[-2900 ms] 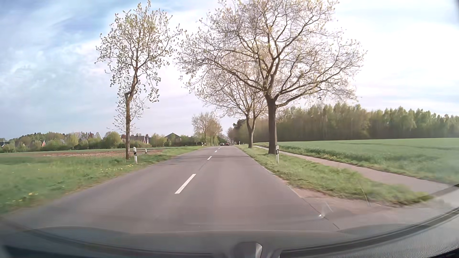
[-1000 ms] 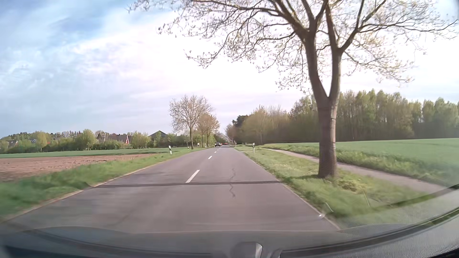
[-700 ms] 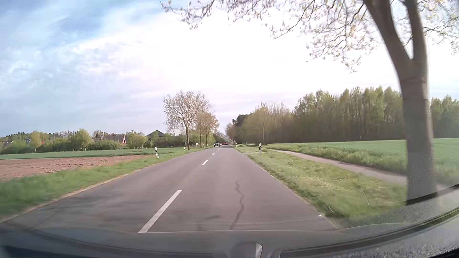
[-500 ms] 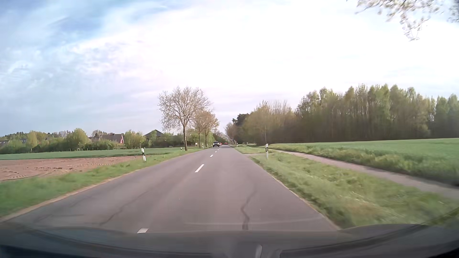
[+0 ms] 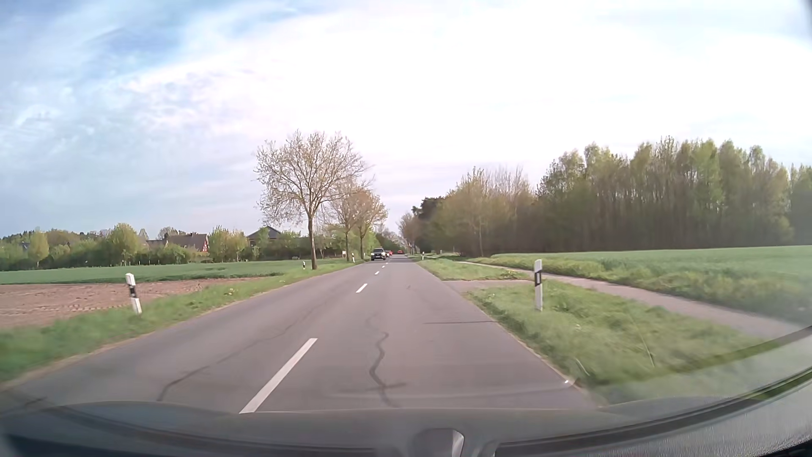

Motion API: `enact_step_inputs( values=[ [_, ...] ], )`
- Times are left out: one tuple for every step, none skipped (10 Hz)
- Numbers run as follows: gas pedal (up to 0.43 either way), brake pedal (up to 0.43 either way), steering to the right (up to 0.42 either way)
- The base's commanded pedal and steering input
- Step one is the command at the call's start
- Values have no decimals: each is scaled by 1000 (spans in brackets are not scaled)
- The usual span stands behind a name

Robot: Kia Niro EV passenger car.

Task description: Follow the waypoints while adhering to traffic rules and regulations

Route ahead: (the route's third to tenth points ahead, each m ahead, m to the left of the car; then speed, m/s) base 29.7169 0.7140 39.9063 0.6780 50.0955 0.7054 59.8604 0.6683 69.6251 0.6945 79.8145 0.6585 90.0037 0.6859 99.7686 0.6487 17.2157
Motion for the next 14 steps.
enact_step_inputs(
  values=[
    [0, 159, -6],
    [0, 159, -6],
    [0, 134, -6],
    [0, 104, -6],
    [0, 104, -6],
    [0, 98, -6],
    [0, 79, -6],
    [0, 79, -6],
    [0, 79, -6],
    [0, 49, -6],
    [0, 24, -6],
    [0, 24, -6],
    [0, 18, -6],
    [0, 18, -6]
  ],
)
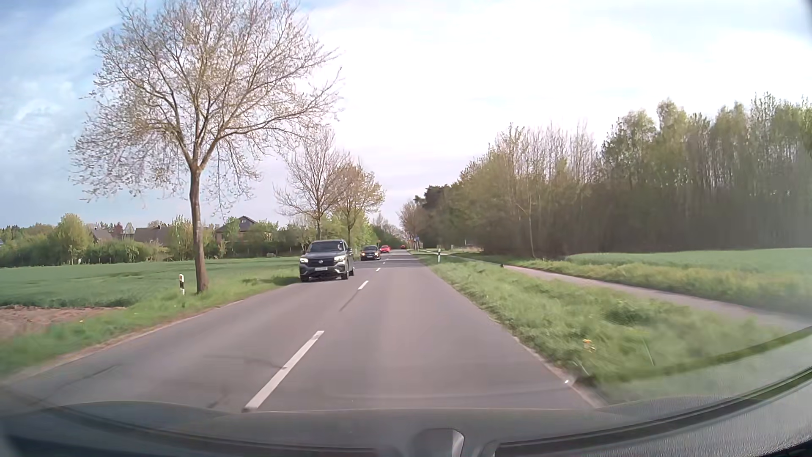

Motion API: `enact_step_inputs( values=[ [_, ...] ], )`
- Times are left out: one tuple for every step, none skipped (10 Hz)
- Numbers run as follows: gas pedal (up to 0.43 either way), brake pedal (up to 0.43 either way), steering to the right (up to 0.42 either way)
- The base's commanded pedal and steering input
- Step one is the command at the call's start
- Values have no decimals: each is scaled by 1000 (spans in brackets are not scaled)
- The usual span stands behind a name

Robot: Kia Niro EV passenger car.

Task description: Follow the waypoints while adhering to traffic rules and regulations

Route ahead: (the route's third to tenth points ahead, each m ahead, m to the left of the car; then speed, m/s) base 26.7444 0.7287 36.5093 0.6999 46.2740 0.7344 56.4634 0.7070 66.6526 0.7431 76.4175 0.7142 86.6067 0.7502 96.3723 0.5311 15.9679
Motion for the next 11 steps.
enact_step_inputs(
  values=[
    [0, 18, -6],
    [0, 12, -6],
    [0, 12, -5],
    [0, 18, -4],
    [0, 12, -4],
    [0, 12, -4],
    [0, 12, -4],
    [0, 12, -4],
    [0, 12, -4],
    [0, 12, -4],
    [0, 0, -4]
  ],
)
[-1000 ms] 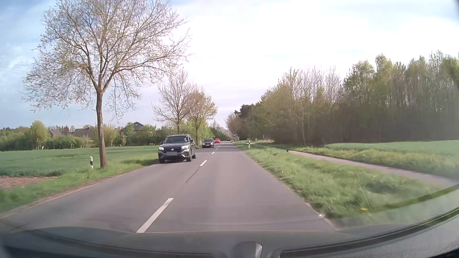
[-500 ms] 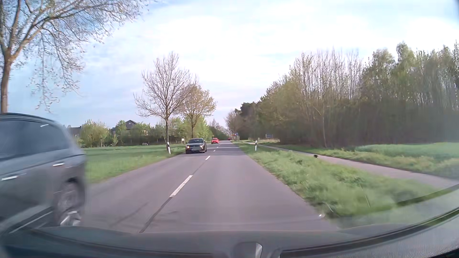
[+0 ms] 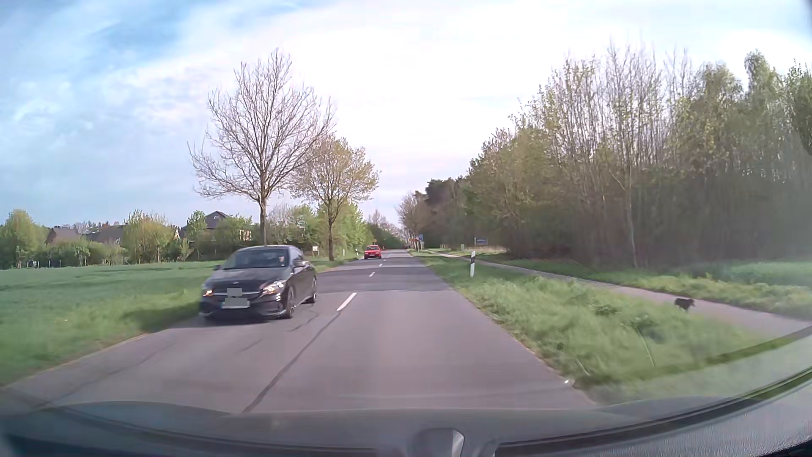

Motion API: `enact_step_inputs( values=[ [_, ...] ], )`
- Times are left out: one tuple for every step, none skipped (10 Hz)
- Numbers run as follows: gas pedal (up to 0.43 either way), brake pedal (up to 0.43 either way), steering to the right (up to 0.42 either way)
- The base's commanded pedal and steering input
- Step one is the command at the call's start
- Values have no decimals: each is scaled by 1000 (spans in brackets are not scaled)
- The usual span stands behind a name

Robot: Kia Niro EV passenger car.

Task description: Follow the waypoints while adhering to traffic rules and regulations

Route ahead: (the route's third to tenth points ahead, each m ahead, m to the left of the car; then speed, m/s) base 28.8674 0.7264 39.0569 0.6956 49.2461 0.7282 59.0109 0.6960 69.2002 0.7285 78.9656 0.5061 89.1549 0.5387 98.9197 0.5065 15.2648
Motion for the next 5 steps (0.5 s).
enact_step_inputs(
  values=[
    [0, 0, -5],
    [0, 0, -5],
    [0, 0, -5],
    [0, 0, -5],
    [0, 0, -5]
  ],
)
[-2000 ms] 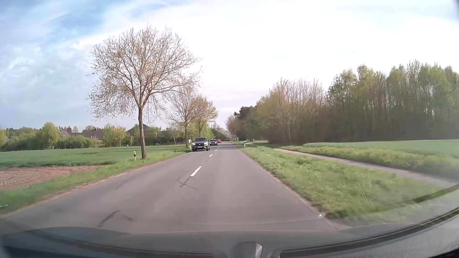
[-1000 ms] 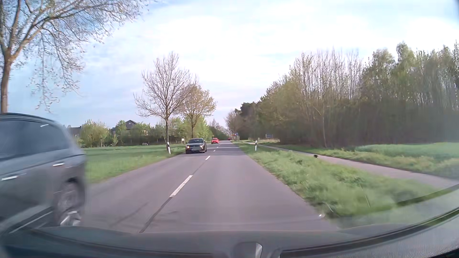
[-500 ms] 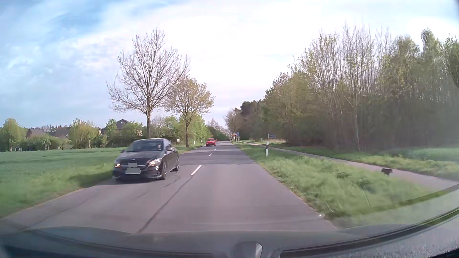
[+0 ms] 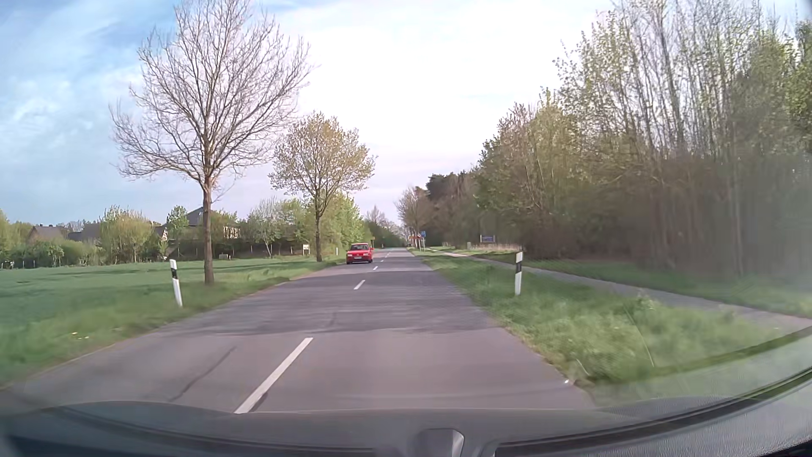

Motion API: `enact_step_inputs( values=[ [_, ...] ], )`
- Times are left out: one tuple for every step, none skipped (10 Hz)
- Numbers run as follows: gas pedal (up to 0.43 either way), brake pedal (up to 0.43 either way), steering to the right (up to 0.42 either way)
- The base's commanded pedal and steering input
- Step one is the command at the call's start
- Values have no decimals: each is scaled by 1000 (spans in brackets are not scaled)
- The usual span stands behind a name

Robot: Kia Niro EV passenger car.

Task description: Follow the waypoints while adhering to traffic rules and regulations

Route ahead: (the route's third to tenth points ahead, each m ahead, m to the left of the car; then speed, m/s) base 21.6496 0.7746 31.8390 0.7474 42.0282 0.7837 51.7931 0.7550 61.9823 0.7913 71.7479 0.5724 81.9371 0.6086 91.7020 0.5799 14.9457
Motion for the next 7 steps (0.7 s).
enact_step_inputs(
  values=[
    [0, 6, -5],
    [0, 12, -5],
    [0, 6, -5],
    [0, 6, -5],
    [0, 6, -5],
    [0, 12, -5],
    [0, 6, -6]
  ],
)
